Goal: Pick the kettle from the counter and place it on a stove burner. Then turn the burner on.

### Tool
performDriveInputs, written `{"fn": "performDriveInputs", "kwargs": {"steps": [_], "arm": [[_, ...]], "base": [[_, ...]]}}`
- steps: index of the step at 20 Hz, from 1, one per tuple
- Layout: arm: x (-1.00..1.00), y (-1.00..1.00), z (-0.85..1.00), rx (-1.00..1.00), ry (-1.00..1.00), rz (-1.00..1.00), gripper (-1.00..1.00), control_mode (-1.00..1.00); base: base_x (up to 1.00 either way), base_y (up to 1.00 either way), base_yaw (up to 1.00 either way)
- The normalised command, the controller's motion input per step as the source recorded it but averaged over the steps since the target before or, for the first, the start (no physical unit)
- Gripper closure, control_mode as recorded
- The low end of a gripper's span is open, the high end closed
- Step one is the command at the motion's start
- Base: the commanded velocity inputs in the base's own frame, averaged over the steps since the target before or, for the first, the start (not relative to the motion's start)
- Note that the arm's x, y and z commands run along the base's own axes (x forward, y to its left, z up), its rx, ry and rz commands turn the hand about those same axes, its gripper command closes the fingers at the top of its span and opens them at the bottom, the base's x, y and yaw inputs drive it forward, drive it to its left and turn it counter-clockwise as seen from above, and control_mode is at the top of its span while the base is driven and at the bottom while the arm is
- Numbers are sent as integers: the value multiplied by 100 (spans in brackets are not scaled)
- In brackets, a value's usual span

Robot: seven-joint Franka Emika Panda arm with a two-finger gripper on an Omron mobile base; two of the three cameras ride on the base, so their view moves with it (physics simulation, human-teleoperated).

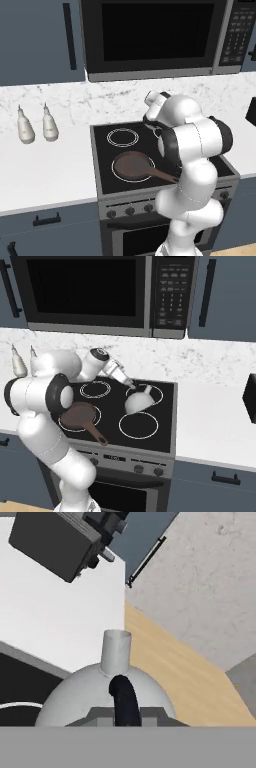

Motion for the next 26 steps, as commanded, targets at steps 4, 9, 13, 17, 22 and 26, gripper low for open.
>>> {"fn": "performDriveInputs", "kwargs": {"steps": [4,9,13,17,22,26], "arm": [[-43,-61,-25,33,0,-6,100,-100],[-48,-6,0,27,-19,0,100,-100],[-1,0,0,4,-6,0,100,-100],[0,0,0,4,-30,0,100,-100],[5,9,-7,7,-25,0,100,-100],[1,0,-26,14,0,0,100,-100]], "base": [[0,0,0],[0,0,0],[0,0,0],[0,0,0],[0,0,0],[0,0,0]]}}
